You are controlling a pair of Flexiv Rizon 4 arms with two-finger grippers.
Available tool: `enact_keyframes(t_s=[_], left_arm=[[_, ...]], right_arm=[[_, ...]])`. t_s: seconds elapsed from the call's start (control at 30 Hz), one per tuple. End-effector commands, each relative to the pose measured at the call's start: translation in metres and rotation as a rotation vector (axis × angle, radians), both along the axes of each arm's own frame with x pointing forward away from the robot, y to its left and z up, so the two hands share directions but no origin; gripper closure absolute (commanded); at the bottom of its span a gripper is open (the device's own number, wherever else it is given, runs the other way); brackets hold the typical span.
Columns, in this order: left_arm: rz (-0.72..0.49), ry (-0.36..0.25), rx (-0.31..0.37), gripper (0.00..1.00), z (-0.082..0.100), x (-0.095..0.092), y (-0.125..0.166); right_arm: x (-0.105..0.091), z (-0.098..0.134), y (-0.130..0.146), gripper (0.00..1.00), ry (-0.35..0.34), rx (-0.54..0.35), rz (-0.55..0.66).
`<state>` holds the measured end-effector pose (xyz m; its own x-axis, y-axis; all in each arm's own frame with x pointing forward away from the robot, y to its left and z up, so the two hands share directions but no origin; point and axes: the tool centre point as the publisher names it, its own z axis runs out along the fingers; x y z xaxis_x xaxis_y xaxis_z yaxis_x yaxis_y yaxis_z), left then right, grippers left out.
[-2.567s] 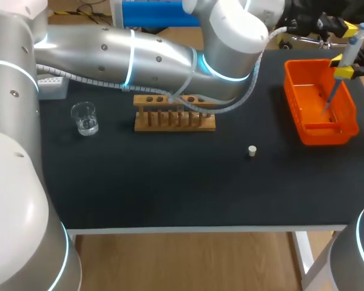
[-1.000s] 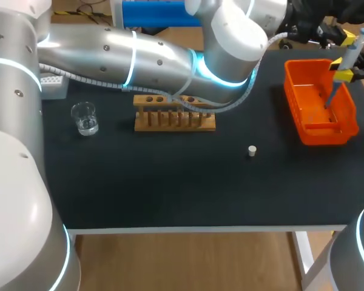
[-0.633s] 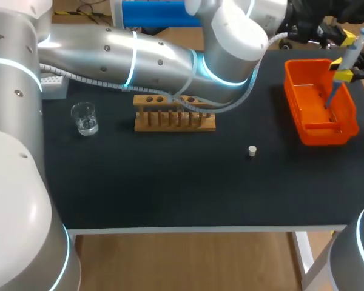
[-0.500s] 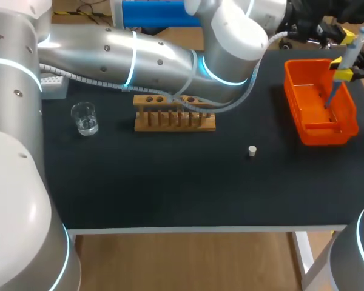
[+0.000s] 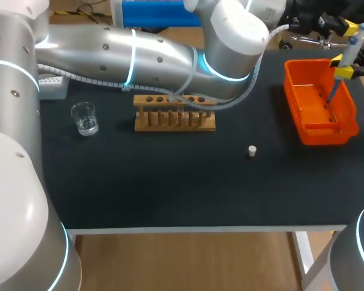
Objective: Invert the test tube, pick up the pipette, mount the tip to pipette, aspirate from beaker and dispense into the tube, eject the tip, return the pipette, and cap with the stopper.
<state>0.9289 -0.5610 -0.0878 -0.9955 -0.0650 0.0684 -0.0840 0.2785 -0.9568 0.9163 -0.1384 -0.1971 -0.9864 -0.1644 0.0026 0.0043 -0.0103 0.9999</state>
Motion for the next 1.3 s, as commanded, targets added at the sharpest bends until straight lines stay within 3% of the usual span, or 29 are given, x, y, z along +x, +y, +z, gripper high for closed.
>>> enact_keyframes(t_s=[0.03,0.1,0.13,0.17,0.2,0.63,0.93,1.3], left_arm=[[0.006,0.001,0.001,1.00,0.005,-0.001,0.007],[0.012,0.002,0.002,0.96,0.005,-0.001,0.010],[0.013,0.001,0.001,0.63,0.005,-0.001,0.011],[0.016,0.000,0.001,0.05,0.006,-0.001,0.013],[0.018,0.000,0.001,0.00,0.006,-0.001,0.015],[-0.026,-0.052,-0.009,0.00,0.021,0.001,0.047],[-0.020,-0.028,-0.004,0.00,0.017,-0.001,0.078],[-0.003,-0.075,-0.014,0.00,0.010,-0.019,0.124]], right_arm=[[0.001,0.001,-0.001,1.00,0.000,-0.003,0.004],[0.001,0.001,-0.001,1.00,0.000,-0.003,0.004],[0.001,0.001,-0.001,1.00,0.000,-0.003,0.004],[0.001,0.001,-0.001,1.00,0.000,-0.003,0.004],[0.001,0.001,-0.001,1.00,0.000,-0.003,0.004],[0.001,0.001,-0.001,1.00,0.000,-0.003,0.004],[0.001,0.001,-0.001,1.00,0.000,-0.003,0.004],[0.001,0.001,-0.001,1.00,0.000,-0.003,0.004]])
